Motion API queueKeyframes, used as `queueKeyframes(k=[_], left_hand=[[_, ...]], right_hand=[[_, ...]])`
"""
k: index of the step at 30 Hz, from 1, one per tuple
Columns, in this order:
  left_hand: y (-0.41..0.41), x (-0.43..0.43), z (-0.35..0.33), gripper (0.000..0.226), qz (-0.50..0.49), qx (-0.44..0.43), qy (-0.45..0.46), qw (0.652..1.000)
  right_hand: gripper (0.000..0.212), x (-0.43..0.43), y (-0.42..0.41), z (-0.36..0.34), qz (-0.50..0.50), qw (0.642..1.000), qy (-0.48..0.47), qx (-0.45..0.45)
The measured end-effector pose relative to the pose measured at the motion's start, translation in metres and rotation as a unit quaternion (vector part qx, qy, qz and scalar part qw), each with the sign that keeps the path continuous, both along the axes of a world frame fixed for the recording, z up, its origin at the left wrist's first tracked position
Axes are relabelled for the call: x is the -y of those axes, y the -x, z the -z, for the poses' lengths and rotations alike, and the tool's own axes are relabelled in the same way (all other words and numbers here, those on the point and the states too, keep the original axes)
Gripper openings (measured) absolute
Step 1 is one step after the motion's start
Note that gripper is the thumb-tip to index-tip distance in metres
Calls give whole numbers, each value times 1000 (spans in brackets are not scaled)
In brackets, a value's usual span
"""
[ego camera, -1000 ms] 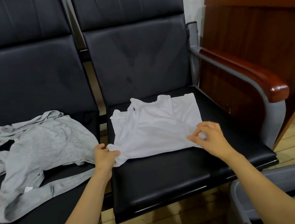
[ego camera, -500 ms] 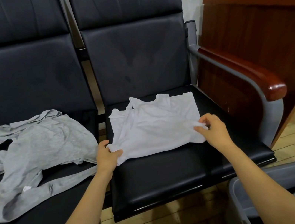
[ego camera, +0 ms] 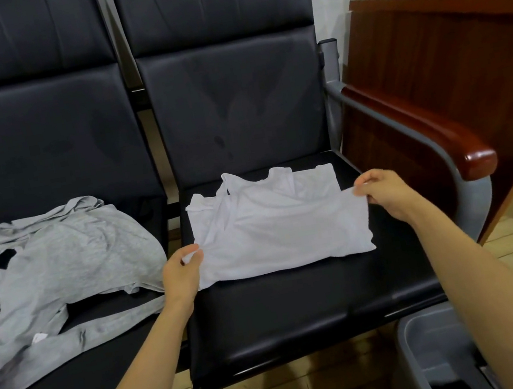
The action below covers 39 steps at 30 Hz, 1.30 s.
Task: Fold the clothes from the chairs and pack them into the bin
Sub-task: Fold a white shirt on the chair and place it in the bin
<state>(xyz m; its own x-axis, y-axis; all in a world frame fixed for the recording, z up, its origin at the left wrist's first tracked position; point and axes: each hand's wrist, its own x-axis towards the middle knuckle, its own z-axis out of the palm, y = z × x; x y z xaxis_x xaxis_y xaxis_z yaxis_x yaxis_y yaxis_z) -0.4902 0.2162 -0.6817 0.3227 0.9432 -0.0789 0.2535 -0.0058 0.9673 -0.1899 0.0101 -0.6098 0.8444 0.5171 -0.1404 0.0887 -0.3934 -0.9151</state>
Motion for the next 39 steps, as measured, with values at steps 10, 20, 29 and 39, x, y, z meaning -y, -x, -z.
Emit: queueKeyframes(k=[10,20,29,39], left_hand=[[0,-3,4,63,-41,36,78,995],[7,6,-14,25,-9,82,28,996],[9,14,-96,33,103,75,-157,979],[53,16,-280,43,97,168,-196,961]], right_hand=[[48,12,28,70,87,963,217,135],[7,9,52,55,94,972,31,214],[11,13,73,-41,21,962,50,267],[25,55,110,-240,26,958,-251,133]])
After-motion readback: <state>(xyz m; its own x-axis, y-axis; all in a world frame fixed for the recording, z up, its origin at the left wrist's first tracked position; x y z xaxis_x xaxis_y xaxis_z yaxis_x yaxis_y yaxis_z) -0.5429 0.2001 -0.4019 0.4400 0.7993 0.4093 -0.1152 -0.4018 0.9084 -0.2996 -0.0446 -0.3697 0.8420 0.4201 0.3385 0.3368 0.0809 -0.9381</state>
